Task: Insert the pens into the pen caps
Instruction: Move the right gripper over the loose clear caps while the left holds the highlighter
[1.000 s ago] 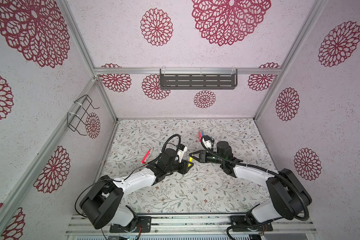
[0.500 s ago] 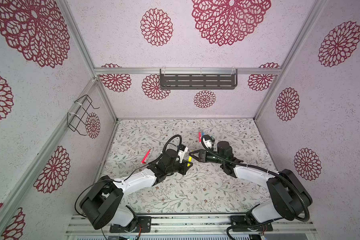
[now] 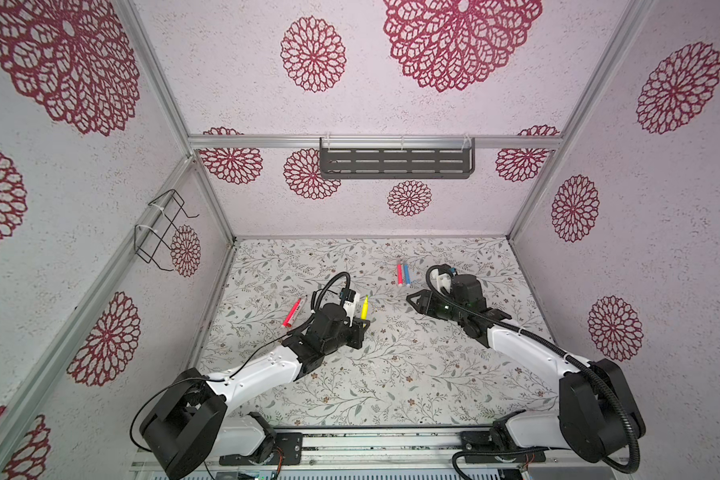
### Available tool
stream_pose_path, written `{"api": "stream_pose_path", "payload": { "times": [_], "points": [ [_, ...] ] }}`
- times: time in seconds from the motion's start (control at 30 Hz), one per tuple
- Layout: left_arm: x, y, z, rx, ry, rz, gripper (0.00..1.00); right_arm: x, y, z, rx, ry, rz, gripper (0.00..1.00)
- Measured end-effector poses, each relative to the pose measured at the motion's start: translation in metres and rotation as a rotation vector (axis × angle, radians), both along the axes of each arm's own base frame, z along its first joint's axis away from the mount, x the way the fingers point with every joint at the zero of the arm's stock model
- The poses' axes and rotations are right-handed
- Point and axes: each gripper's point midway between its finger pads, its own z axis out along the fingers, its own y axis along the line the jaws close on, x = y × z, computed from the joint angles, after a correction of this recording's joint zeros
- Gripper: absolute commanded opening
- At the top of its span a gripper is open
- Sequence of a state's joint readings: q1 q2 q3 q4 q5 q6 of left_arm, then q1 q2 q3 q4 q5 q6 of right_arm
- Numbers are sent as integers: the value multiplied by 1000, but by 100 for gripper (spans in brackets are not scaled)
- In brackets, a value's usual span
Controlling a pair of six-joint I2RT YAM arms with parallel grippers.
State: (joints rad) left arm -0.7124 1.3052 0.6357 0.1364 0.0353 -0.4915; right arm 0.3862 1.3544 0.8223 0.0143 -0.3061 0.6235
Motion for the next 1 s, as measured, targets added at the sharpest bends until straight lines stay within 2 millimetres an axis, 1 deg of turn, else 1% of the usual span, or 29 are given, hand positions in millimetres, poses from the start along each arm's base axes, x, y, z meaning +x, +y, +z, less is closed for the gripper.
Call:
{"api": "stream_pose_path", "payload": {
  "times": [0.1,0.2,0.27,0.37,0.47,0.6,0.8,1.0],
  "points": [
    [-2,5,-2,2,-1,12,0,6,-28,-11,-84,36,-77,48],
    [-5,10,-3,3,-5,28,0,12,-50,-25,-136,75,-125,47],
    [-6,13,-2,1,-10,34,0,16,-61,-36,-164,109,-145,47],
    [-7,16,2,-5,-22,47,0,24,-71,-52,-210,156,-155,46],
    [-7,18,7,-14,-35,53,0,34,-72,-63,-252,185,-139,43],
    [-9,21,8,-18,-41,58,0,46,-71,-76,-295,212,-109,42],
    [-11,26,3,-8,-39,72,0,51,-71,-96,-342,257,-77,41],
    [-12,28,4,-9,-43,76,0,51,-73,-108,-374,287,-63,40]
  ]
}}
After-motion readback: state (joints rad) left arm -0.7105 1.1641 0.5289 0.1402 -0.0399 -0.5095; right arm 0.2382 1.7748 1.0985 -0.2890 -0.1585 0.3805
